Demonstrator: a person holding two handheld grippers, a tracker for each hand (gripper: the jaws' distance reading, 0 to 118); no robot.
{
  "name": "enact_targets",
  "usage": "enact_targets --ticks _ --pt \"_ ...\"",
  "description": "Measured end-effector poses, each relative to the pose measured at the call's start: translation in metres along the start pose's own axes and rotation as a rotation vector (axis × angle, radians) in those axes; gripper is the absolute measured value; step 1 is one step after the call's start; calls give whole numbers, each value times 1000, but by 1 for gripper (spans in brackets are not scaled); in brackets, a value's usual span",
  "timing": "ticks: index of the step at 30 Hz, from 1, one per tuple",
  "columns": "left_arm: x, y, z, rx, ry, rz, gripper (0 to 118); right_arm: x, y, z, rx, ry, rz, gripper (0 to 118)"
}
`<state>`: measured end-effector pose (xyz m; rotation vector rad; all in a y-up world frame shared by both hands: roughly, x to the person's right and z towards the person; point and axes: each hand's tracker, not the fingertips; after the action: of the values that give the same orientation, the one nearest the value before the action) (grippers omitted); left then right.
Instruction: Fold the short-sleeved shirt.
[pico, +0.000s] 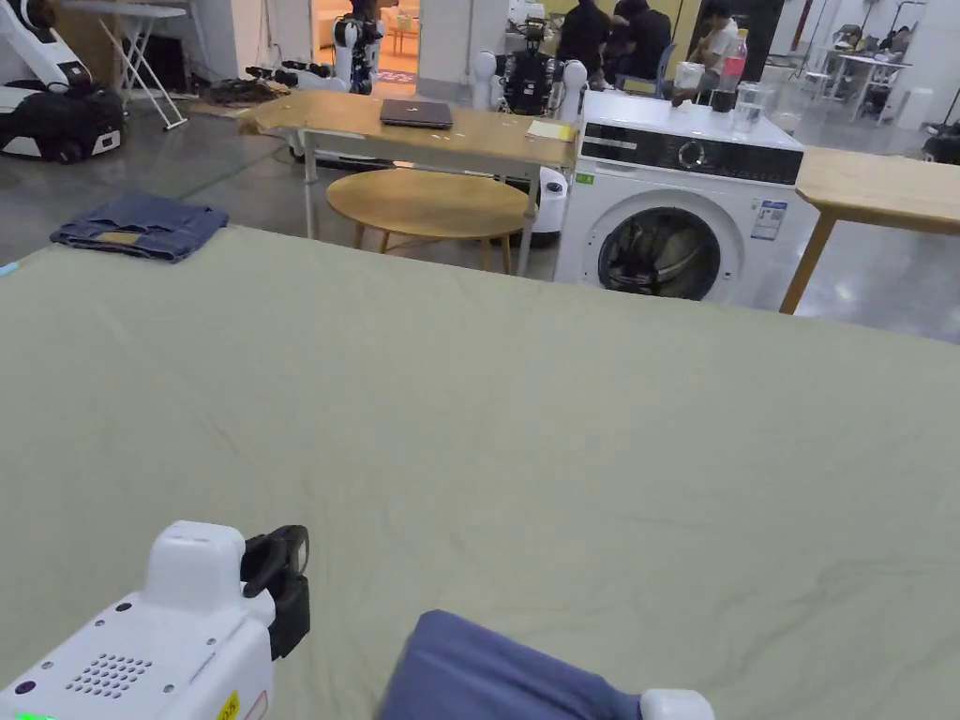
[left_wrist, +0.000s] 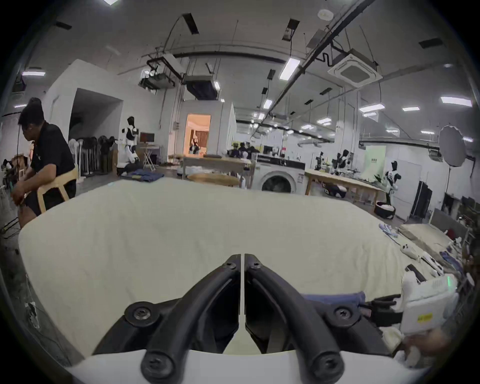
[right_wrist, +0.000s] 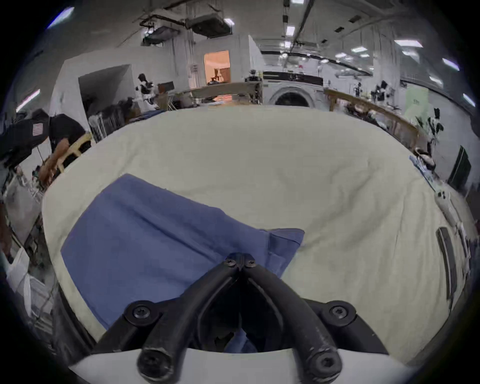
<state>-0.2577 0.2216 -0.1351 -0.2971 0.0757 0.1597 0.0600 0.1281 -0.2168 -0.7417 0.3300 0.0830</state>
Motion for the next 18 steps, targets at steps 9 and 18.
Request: enact_targets --ticks 9,18 --pt "-13 5 -40 -394 -258 70 0 4 2 -3 -23 1 32 0" --pt "-50 -13 -104 -771 -557 363 63 8 4 -2 -37 23 26 0"
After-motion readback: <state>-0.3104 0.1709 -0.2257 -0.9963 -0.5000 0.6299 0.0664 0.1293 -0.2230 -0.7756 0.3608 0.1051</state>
